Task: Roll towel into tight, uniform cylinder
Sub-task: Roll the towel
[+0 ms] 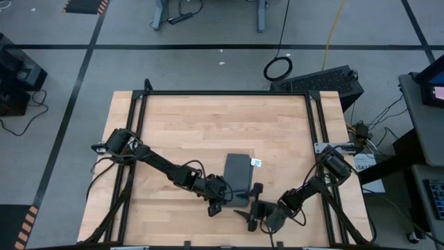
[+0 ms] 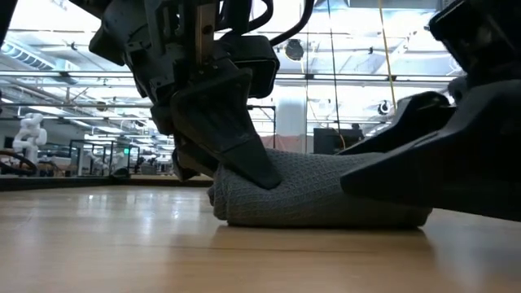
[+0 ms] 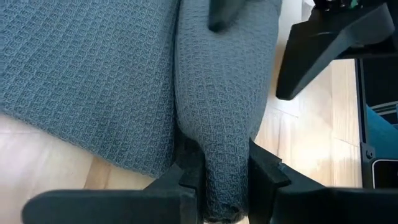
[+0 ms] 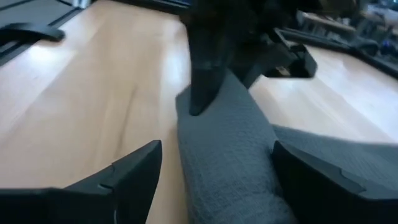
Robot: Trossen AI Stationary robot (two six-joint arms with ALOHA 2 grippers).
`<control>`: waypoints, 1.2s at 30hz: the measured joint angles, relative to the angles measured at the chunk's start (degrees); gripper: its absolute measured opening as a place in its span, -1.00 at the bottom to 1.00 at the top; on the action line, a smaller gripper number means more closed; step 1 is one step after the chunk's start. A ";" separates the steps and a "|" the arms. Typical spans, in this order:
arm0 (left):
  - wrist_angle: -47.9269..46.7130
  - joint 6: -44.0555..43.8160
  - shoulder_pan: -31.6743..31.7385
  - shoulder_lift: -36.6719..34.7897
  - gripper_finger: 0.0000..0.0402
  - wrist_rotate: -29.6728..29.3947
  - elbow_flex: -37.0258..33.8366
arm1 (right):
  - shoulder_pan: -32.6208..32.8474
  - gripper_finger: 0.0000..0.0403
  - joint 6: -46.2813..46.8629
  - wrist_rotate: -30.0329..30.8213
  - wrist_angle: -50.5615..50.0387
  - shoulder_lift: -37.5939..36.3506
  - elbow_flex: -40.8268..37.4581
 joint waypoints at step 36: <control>0.26 24.85 -9.78 -8.71 0.38 -23.69 -0.02 | 0.78 0.48 24.81 0.95 -15.93 0.22 0.02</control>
